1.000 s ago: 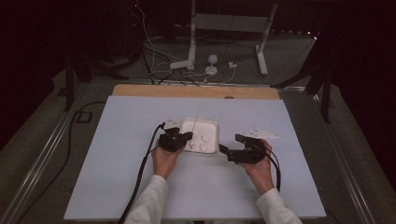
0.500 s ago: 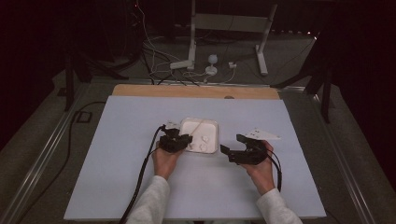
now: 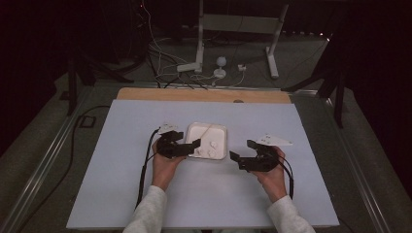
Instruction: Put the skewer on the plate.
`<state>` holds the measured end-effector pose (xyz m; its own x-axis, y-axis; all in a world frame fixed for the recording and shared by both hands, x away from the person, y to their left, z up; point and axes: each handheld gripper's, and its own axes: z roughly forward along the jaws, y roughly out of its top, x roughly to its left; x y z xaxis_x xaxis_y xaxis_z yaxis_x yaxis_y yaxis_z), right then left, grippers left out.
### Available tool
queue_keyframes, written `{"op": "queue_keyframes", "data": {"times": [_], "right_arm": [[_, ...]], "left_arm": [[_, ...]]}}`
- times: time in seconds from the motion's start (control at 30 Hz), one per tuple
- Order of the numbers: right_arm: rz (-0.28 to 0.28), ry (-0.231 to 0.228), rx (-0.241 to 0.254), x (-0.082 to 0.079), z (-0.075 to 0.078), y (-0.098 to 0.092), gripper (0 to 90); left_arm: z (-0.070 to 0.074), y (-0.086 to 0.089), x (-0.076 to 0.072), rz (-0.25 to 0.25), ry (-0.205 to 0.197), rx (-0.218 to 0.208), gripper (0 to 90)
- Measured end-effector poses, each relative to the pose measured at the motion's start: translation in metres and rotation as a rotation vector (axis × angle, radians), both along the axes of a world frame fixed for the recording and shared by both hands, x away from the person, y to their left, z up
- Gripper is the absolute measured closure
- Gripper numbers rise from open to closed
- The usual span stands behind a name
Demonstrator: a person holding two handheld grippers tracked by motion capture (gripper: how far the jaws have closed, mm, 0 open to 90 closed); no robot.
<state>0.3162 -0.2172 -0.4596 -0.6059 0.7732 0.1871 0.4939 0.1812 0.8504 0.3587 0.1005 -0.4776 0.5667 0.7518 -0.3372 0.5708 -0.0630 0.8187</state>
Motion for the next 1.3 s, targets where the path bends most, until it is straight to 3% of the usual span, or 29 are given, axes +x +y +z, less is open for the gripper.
{"op": "queue_keyframes", "data": {"times": [0.17,0.4,0.53,0.77,1.0,1.13,1.3], "right_arm": [[0.004,0.015,-0.008,-0.001,0.001,-0.003,7.4],[-0.009,0.011,-0.022,-0.005,0.001,-0.013,3.9],[-0.016,-0.001,-0.011,-0.009,0.001,-0.021,3.0],[-0.038,-0.017,-0.011,-0.019,-0.003,-0.038,2.6],[-0.042,-0.03,-0.007,-0.028,-0.008,-0.051,0.3],[-0.055,-0.053,-0.022,-0.033,-0.009,-0.053,0.2],[-0.058,-0.069,-0.036,-0.037,-0.01,-0.056,0.2]], "left_arm": [[0.012,0.011,-0.012,-0.026,-0.03,-0.012,1.7],[0.024,0.032,-0.03,-0.009,-0.119,0.007,0.8],[0.024,0.045,-0.038,0.008,-0.137,-0.005,0.8],[0.022,0.065,-0.056,0.026,-0.172,0.026,0.9],[0.019,0.084,-0.073,0.066,-0.236,0.066,0.5],[0.017,0.097,-0.08,0.087,-0.252,0.052,0.5],[0.013,0.11,-0.088,0.117,-0.257,0.064,0.5]]}}
